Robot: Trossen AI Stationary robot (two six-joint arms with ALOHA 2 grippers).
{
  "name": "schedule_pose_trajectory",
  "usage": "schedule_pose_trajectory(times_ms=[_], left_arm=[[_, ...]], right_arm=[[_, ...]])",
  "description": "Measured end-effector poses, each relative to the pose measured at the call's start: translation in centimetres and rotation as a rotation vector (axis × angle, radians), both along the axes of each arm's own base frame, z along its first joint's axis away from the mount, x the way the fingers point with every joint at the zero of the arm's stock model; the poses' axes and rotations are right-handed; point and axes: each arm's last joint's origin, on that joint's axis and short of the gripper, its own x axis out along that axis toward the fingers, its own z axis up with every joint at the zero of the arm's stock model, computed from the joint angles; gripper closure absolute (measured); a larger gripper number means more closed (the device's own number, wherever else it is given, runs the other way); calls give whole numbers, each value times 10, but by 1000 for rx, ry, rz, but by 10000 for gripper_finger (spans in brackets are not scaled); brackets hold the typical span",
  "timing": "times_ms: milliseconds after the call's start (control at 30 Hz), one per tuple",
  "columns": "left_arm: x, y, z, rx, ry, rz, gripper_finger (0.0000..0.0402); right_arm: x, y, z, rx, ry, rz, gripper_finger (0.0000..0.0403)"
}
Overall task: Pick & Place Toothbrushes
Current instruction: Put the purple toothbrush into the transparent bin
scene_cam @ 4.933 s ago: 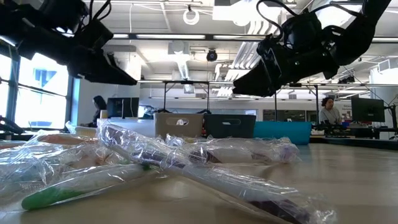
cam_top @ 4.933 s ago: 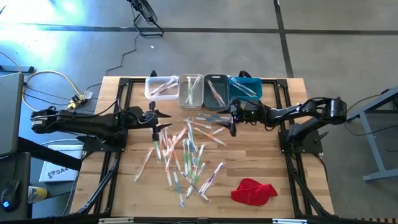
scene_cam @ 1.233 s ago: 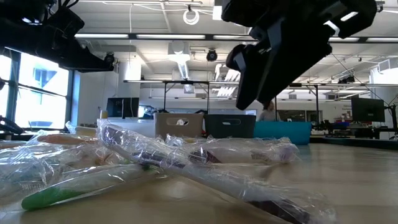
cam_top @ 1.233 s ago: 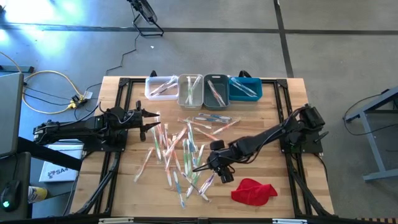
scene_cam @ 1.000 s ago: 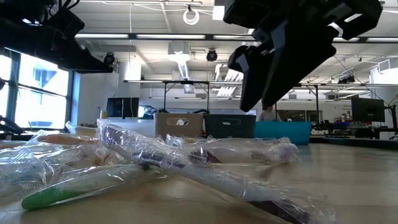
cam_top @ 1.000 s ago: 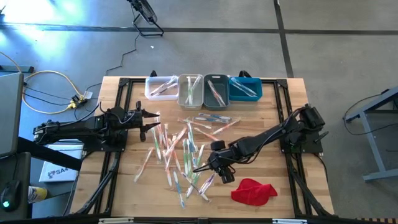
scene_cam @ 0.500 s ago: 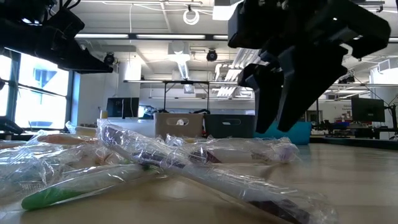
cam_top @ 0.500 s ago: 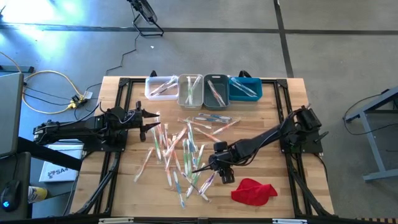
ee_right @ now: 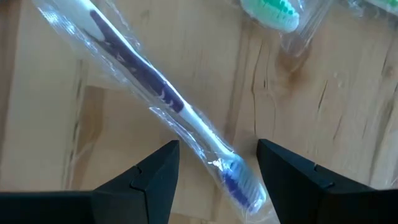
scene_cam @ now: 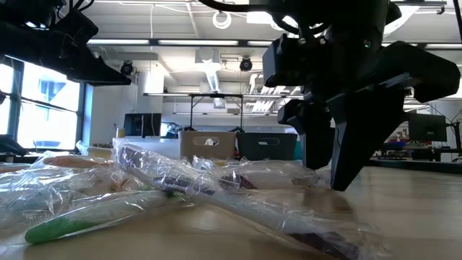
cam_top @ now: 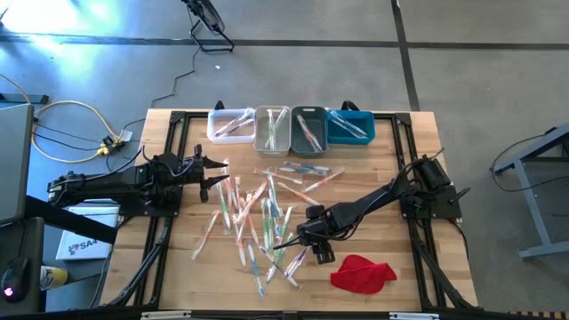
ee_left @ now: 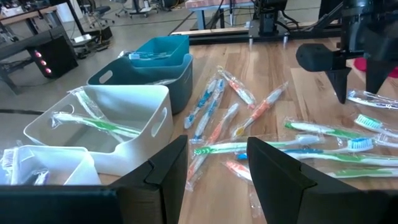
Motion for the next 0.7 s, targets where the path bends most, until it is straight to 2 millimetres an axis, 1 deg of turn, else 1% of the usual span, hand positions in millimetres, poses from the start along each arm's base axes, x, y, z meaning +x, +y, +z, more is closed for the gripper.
schedule_pose_trajectory(times_ms=[167,267,367,700], left_arm=[[0,0,0,0,2,0,241],[0,0,0,0,2,0,241],[0,0,0,0,2,0,241],[0,0,0,-1,1,0,241]], right_arm=[[0,0,0,0,2,1,192],[0,1,-1,5,5,3,201],[0,0,-1,9,9,4,223],[-2,-1,-2,-23,26,-4,314]])
